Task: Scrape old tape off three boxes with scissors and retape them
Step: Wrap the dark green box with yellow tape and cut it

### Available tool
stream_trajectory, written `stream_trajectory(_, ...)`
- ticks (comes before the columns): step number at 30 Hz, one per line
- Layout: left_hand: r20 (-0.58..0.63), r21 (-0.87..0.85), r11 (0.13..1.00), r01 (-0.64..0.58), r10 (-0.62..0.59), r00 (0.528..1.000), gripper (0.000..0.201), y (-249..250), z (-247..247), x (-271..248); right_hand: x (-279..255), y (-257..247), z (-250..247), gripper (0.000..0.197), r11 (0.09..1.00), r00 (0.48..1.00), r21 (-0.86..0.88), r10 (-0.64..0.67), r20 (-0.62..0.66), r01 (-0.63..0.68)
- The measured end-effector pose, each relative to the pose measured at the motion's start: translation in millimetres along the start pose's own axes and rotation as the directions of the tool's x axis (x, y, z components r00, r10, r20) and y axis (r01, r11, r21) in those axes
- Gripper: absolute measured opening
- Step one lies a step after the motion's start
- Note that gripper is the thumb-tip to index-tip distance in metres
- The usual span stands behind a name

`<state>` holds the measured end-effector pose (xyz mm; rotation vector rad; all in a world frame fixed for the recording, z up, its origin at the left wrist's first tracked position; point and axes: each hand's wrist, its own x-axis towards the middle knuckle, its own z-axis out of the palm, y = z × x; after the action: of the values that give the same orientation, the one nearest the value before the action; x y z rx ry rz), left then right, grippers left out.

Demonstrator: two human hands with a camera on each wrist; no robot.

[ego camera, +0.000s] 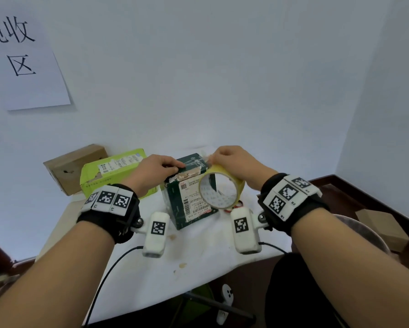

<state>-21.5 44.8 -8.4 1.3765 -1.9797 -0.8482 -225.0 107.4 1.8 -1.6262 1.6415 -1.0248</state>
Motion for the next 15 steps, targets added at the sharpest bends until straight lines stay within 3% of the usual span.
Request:
stream_trajectory(2,0.006,-0.027,1.0,-0.002,0.002,1.0,0.023,-3,-2,-2,4,3,13,0.018,0.999,1.0,-0.041,-0.019,0.019,0.02)
stream_trajectory(7,0.033,-0.118,0.992,-0.037,0.041,0.999,0.018,-10,-9,-3,14,9,26,0.018,0.996,0.994,-0.088,-0.031,-0.103,0.022)
stream_trajectory(15,0.073,-0.077,0.996,-0.041,0.047,0.996,0.011,-3,-5,-5,15,14,28,0.02,0.999,0.993,-0.048,0.009,-0.12,-0.015)
